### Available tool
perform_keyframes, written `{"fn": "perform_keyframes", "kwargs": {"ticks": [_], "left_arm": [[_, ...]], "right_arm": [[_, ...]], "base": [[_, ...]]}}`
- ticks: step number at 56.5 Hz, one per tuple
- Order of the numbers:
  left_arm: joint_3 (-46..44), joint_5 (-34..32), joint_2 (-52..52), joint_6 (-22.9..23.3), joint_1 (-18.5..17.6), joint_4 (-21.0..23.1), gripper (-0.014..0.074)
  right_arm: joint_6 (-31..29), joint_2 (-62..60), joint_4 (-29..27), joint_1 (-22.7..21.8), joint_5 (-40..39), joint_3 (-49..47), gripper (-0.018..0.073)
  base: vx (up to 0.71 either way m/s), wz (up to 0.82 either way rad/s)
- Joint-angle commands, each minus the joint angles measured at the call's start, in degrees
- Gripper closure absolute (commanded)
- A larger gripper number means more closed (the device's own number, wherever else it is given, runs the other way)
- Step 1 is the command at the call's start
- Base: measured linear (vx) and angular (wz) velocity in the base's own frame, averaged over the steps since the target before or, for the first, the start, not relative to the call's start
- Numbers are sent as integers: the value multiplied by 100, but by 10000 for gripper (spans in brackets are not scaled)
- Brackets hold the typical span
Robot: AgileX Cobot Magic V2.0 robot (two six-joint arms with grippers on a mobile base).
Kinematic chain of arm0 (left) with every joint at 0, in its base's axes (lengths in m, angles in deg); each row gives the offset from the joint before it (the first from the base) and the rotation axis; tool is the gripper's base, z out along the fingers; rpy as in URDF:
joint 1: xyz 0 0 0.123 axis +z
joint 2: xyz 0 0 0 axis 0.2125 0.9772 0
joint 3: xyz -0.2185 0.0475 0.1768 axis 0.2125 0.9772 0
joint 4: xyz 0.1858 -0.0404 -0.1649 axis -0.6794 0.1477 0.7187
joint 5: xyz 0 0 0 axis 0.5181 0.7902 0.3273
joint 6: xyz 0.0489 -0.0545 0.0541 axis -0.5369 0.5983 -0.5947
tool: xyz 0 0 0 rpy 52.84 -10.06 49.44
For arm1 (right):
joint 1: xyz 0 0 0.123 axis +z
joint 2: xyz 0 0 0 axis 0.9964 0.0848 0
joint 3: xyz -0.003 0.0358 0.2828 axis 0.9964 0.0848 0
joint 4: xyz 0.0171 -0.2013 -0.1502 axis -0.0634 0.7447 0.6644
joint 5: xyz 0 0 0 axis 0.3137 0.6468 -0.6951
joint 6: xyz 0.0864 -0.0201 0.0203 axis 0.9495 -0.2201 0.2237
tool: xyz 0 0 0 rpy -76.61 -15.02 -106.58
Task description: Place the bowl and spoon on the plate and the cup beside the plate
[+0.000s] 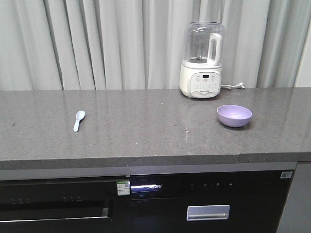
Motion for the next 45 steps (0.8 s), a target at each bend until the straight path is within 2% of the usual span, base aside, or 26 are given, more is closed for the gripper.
{"fn": "perform_keyframes", "kwargs": {"ticks": [1, 45], "left_arm": [[-175, -452, -99, 54, 9, 9, 594], [-175, -452, -99, 54, 9, 9, 594]], "right_arm": [[-58, -29, 39, -34, -468, 18, 568], [-58, -29, 39, -34, -468, 18, 568]], "base": [[0, 0], [0, 0]]}}
